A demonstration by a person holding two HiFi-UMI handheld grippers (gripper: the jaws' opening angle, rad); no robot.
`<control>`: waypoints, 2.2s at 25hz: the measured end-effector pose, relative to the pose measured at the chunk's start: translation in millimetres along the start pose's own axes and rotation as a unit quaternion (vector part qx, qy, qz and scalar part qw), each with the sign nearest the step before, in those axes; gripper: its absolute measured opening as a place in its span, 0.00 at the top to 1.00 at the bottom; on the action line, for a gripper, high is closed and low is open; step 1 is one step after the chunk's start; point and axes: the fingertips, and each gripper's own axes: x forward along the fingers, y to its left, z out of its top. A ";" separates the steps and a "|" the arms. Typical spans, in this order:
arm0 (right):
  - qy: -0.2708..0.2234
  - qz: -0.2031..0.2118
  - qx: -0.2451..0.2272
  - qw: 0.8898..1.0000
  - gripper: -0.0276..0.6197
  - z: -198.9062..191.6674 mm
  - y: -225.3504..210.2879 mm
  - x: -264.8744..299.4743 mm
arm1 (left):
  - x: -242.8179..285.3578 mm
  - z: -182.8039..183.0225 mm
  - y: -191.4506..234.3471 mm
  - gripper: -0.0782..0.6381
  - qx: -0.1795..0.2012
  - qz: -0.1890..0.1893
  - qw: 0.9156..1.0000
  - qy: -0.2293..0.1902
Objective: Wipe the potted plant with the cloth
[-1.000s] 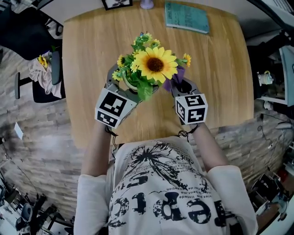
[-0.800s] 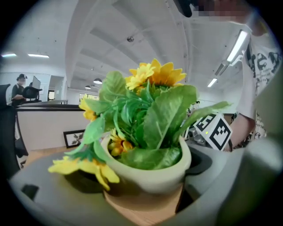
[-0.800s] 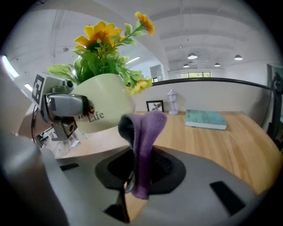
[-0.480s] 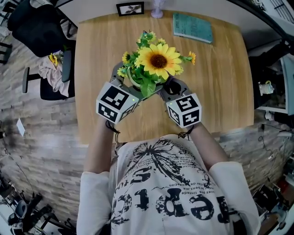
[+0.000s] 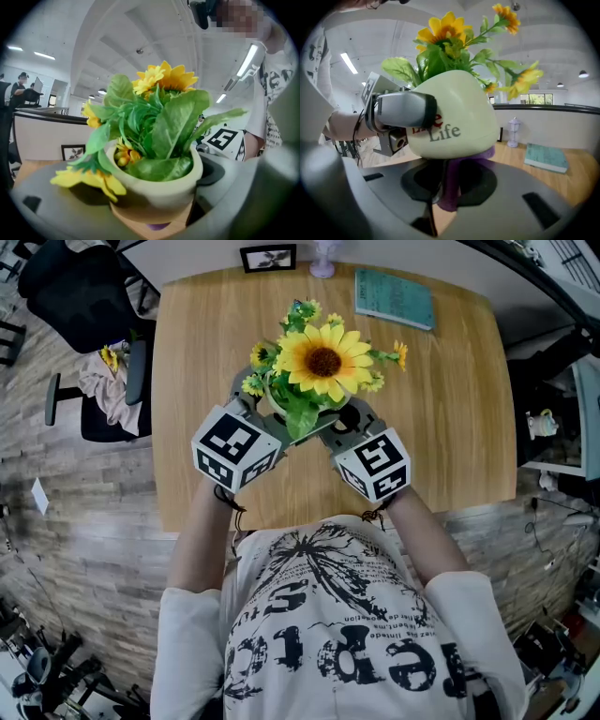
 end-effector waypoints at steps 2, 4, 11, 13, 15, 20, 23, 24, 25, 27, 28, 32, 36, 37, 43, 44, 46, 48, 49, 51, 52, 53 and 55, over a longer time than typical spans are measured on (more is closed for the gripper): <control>-0.011 -0.002 -0.004 1.000 0.84 4.9 2.8 1.9 | -0.1 4.7 0.0 0.15 0.007 0.000 1.000 -0.008; -0.019 0.001 -0.003 1.000 0.85 6.8 4.1 2.0 | -0.6 6.7 0.8 0.15 0.007 0.000 1.000 -0.011; -0.002 0.028 -0.020 0.999 0.85 -1.4 18.6 0.7 | 0.8 6.4 2.9 0.15 0.003 0.010 1.000 -0.017; 0.003 0.035 -0.019 0.999 0.85 -4.3 19.7 0.1 | 3.5 6.3 5.6 0.15 0.003 0.015 1.000 -0.016; 0.006 0.041 -0.014 0.999 0.85 -8.4 18.4 0.5 | 6.8 3.7 9.7 0.15 0.001 0.021 1.000 -0.013; 0.003 0.050 0.006 0.999 0.85 -17.6 18.6 -5.0 | 8.2 -5.2 16.3 0.15 -0.010 0.034 0.999 -0.001; -0.002 0.050 0.021 0.999 0.85 -18.9 8.4 -11.9 | 14.1 -5.5 19.0 0.15 -0.005 0.037 0.999 0.004; -0.002 0.048 0.022 0.999 0.85 -20.0 5.4 -14.0 | 15.8 -6.6 19.0 0.15 -0.005 0.036 0.999 0.006; -0.001 0.047 0.022 0.999 0.85 -21.3 3.3 -15.6 | 16.8 -8.2 18.7 0.15 -0.006 0.036 0.999 0.007; 0.000 0.043 0.021 0.999 0.85 -23.9 0.8 -18.4 | 17.0 -11.6 17.5 0.15 -0.010 0.034 0.999 0.008; -0.001 0.042 0.021 0.999 0.85 -25.0 -0.4 -20.2 | 16.9 -13.0 16.7 0.15 -0.013 0.034 0.999 0.008; 0.000 0.033 0.026 0.999 0.85 -27.1 -13.5 -25.1 | 17.8 -18.1 18.7 0.15 -0.020 0.035 0.999 0.013; 0.003 0.015 0.037 0.999 0.85 -29.0 -33.6 -30.8 | 21.0 -25.6 16.1 0.15 -0.022 0.028 0.999 0.026; 0.004 0.011 0.037 0.999 0.85 -29.5 -37.8 -32.3 | 21.7 -27.3 14.2 0.15 -0.023 0.026 0.999 0.028; 0.000 -0.018 0.058 0.998 0.85 -33.7 -66.1 -39.5 | 23.3 -37.1 7.0 0.15 -0.024 0.031 0.999 0.036; -0.005 -0.026 0.070 0.997 0.85 -33.7 -73.7 -41.1 | 23.6 -39.7 7.1 0.15 -0.021 0.033 0.998 0.040; -0.008 -0.042 0.091 0.995 0.85 -34.8 -89.5 -44.8 | 24.4 -45.9 6.3 0.15 -0.018 0.030 0.998 0.045; -0.004 -0.059 0.095 0.994 0.85 -37.0 -103.8 -49.0 | 25.8 -51.3 4.2 0.15 -0.026 0.020 0.999 0.042; -0.002 -0.066 0.092 0.994 0.85 -38.0 -109.6 -51.6 | 26.7 -54.4 2.7 0.15 -0.030 0.015 0.999 0.039; -0.001 -0.080 0.081 0.994 0.85 -39.4 -119.6 -58.0 | 29.3 -63.1 -1.7 0.15 -0.032 0.008 0.999 0.039; -0.002 -0.088 0.073 0.993 0.85 -38.8 -125.3 -61.3 | 31.5 -68.6 -3.4 0.15 -0.030 0.006 0.999 0.041; -0.005 -0.098 0.065 0.993 0.84 -37.0 -131.8 -63.8 | 34.3 -74.8 -3.8 0.15 -0.027 0.004 0.999 0.045; -0.012 -0.117 0.049 0.992 0.84 -31.5 -144.8 -65.9 | 40.3 -89.6 -1.8 0.15 -0.028 0.000 0.998 0.056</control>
